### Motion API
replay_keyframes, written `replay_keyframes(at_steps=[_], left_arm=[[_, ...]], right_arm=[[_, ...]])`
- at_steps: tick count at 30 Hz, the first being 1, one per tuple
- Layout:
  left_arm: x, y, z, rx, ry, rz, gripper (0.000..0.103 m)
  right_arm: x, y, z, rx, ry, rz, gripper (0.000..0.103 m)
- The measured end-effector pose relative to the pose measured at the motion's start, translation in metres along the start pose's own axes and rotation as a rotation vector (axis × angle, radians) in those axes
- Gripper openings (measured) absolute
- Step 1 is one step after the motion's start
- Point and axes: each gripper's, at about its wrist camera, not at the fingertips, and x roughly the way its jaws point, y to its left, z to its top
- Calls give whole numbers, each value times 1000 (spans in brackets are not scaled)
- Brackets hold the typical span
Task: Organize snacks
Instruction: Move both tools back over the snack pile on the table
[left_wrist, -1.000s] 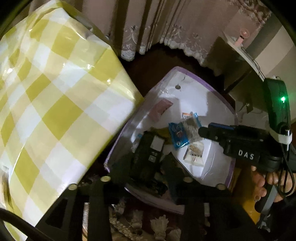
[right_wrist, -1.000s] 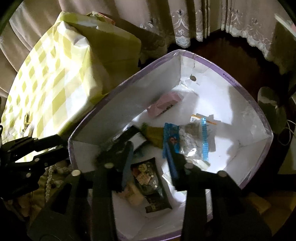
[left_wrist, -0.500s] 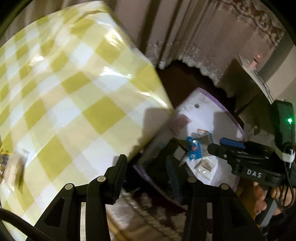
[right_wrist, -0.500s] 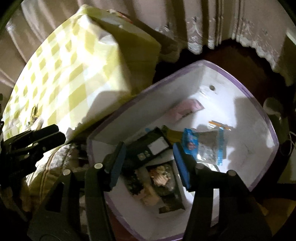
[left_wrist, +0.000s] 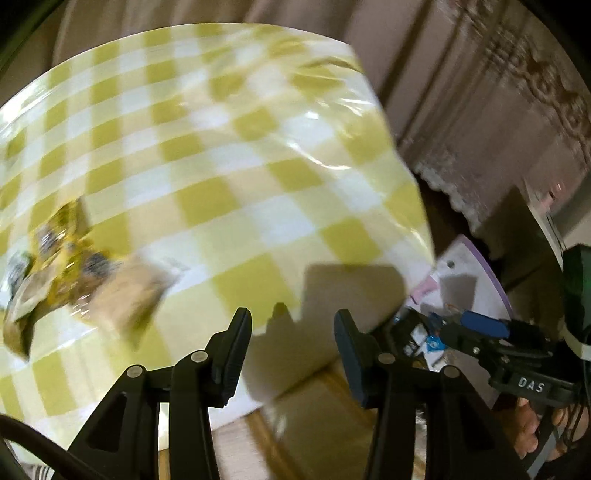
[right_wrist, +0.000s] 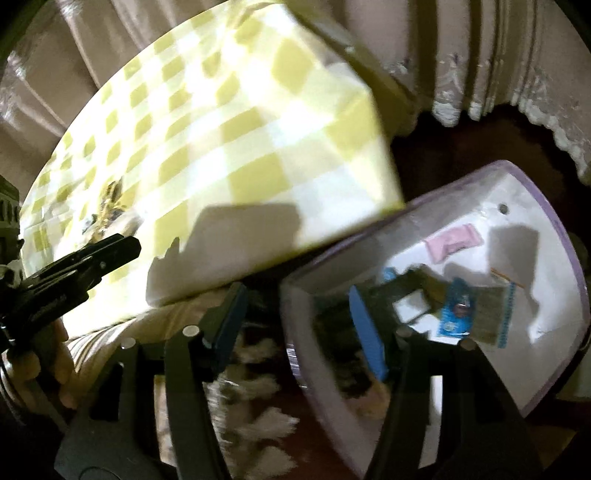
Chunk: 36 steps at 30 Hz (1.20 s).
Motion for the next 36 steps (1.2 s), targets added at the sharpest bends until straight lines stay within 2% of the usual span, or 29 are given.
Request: replay_keyframes(at_steps=[11, 19, 25, 31, 36], left_arm=[[-45, 98, -28, -204, -81, 109, 50], [-69, 158, -50, -312, -113, 176, 53], [-79, 192, -62, -358, -127, 216, 64], [-83, 224, -73, -390, -117, 245, 67], [-80, 237, -74, -396, -111, 235, 68]], right_arm=[[19, 79, 7, -80, 29, 47, 66], [29, 130, 18, -98, -5, 40, 73], [48, 163, 24, -79, -6, 22, 75], [66, 195, 32, -46, -19, 13, 78], [84, 212, 38, -5, -16, -5, 78]])
